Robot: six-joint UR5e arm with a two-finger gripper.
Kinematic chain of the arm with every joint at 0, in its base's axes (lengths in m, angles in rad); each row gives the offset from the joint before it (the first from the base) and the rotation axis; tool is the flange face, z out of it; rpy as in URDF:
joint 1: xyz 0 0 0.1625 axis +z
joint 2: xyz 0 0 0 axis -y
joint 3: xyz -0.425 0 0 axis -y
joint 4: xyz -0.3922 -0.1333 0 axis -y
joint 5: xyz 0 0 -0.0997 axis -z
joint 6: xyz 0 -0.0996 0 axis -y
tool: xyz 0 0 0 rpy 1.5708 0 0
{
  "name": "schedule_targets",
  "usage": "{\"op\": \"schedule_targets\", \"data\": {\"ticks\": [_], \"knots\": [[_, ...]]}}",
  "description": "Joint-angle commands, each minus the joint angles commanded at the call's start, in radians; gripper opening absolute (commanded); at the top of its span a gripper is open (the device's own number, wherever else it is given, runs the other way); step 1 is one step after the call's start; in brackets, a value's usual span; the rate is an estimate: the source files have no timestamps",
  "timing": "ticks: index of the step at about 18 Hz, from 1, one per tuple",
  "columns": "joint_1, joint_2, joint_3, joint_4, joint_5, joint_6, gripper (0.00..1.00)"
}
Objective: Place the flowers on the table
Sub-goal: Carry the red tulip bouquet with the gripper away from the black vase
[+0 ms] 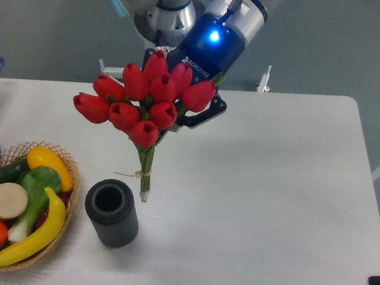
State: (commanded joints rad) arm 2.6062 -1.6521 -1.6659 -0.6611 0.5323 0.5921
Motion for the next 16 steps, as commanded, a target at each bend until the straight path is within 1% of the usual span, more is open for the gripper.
{"op": "schedule_targets", "data": {"ticks": [2,4,7,11,16], "knots": [[-0.006,0.009,-0.015,0.002,0.005,0.002,0.38],[0.008,0.014,-0.006,0.000,0.003,-0.002,0.38],[0.023,0.021,-0.014,-0.002,0.011,0.011,0.38],[0.035,0.020,-0.005,0.000,0.026,0.018,0.38],[0.034,0.020,0.009,-0.009,0.199,0.021,0.38]]}}
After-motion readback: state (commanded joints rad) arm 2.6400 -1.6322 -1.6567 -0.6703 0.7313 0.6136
